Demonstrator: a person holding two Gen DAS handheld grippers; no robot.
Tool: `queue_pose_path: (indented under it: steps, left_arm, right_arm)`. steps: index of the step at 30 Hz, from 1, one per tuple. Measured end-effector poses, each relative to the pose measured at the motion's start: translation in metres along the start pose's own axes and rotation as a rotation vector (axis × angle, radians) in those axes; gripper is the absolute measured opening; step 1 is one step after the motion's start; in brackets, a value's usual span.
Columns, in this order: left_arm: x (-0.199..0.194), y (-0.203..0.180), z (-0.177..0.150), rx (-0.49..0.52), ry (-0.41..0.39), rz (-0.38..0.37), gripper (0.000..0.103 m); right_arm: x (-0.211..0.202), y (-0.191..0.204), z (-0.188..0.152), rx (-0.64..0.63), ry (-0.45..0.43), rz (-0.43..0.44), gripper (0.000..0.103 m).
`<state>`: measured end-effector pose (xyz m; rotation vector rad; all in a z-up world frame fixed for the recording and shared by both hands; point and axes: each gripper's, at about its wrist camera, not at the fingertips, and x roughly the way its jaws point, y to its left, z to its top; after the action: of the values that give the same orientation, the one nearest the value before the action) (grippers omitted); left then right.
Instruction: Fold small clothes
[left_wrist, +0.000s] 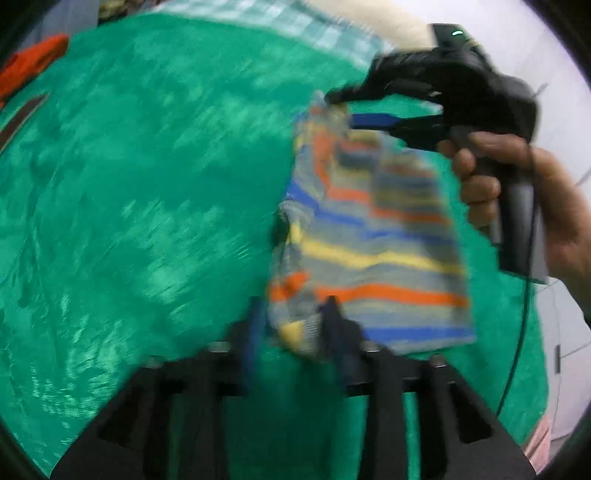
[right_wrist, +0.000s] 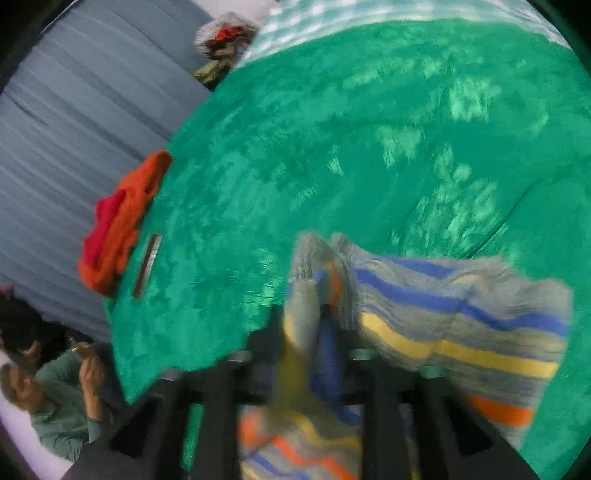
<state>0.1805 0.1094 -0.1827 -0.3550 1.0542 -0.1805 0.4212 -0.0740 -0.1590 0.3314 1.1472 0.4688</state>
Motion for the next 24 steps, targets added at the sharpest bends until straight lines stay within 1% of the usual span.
queue_pose_path:
  steps: [1,2,3,4,5,6,7,8,9,10,11,12,13,14,15,16,17,18,19,20,21,22,23,24]
  left_arm:
    - [-0.01,0.005,0.0,-0.019,-0.01,-0.02,0.046]
    - [-0.024,0.008,0.001,-0.03,-0.035,-0.039,0.049]
    - [-0.039,0.01,0.003,-0.029,-0.073,-0.057,0.059]
    - [-0.052,0.009,0.006,-0.014,-0.118,-0.073,0.065]
    - [-0.059,0.006,0.01,0.005,-0.148,-0.086,0.076]
    - [-0.062,0.002,0.016,0.03,-0.164,-0.099,0.08]
    - [-0.059,-0.006,0.025,0.066,-0.164,-0.115,0.08]
    - [-0.048,-0.016,0.036,0.113,-0.153,-0.114,0.08]
    - [-0.04,-0.022,0.04,0.143,-0.146,-0.1,0.077]
    - [-0.027,-0.027,0.043,0.166,-0.132,-0.073,0.072]
    - [-0.002,-0.027,0.053,0.17,-0.086,-0.009,0.055]
    - [0.021,-0.021,0.065,0.165,-0.029,0.042,0.037]
    - [0.042,-0.011,0.074,0.146,0.047,0.054,0.036]
    - [0.046,-0.001,0.082,0.103,0.084,0.021,0.034]
    - [0.038,-0.001,0.086,0.089,0.072,0.012,0.034]
    - [0.023,0.0,0.093,0.093,0.025,0.009,0.037]
    - [0.008,-0.002,0.099,0.109,-0.031,-0.003,0.052]
    - [-0.002,-0.004,0.105,0.119,-0.065,-0.043,0.071]
    - [-0.01,-0.009,0.111,0.128,-0.079,-0.095,0.075]
    - [-0.007,-0.016,0.119,0.147,-0.075,-0.127,0.076]
    - [0.001,-0.024,0.122,0.174,-0.058,-0.12,0.076]
    - [0.018,-0.032,0.127,0.21,-0.037,-0.074,0.076]
    - [0.037,-0.035,0.131,0.239,-0.008,-0.005,0.074]
    - [0.054,-0.035,0.136,0.254,0.028,0.056,0.065]
  right_arm:
    - [0.0,-0.005,-0.004,0.034,-0.015,-0.004,0.05]
    - [-0.01,-0.009,-0.008,0.058,-0.063,0.02,0.05]
    - [-0.024,-0.012,-0.009,0.065,-0.108,0.046,0.05]
    - [-0.044,-0.015,-0.014,0.056,-0.157,0.061,0.05]
    - [-0.07,-0.014,-0.025,0.006,-0.202,0.033,0.05]
    - [-0.087,-0.011,-0.037,-0.054,-0.21,-0.007,0.05]
    - [-0.1,-0.007,-0.052,-0.132,-0.204,-0.029,0.049]
    - [-0.106,-0.005,-0.063,-0.177,-0.19,-0.032,0.048]
    - [-0.107,-0.004,-0.082,-0.231,-0.145,-0.024,0.044]
    - [-0.102,-0.004,-0.097,-0.255,-0.1,-0.015,0.041]
    - [-0.084,-0.009,-0.119,-0.271,-0.01,-0.023,0.04]
    - [-0.066,-0.017,-0.136,-0.279,0.055,-0.061,0.035]
    - [-0.051,-0.023,-0.15,-0.292,0.111,-0.113,0.027]
    - [-0.046,-0.027,-0.164,-0.317,0.128,-0.147,0.025]
    - [-0.053,-0.025,-0.166,-0.325,0.102,-0.145,0.024]
    - [-0.063,-0.021,-0.162,-0.32,0.078,-0.14,0.025]
    - [-0.08,-0.018,-0.152,-0.312,0.027,-0.131,0.026]
    - [-0.093,-0.015,-0.141,-0.322,-0.023,-0.124,0.03]
    - [-0.101,-0.014,-0.125,-0.336,-0.066,-0.135,0.03]
    - [-0.102,-0.017,-0.109,-0.332,-0.088,-0.149,0.03]
    - [-0.099,-0.022,-0.093,-0.312,-0.094,-0.154,0.03]
    - [-0.093,-0.031,-0.079,-0.282,-0.096,-0.158,0.03]
    - [-0.076,-0.049,-0.06,-0.23,-0.08,-0.171,0.03]
    - [-0.06,-0.064,-0.052,-0.186,-0.043,-0.181,0.03]
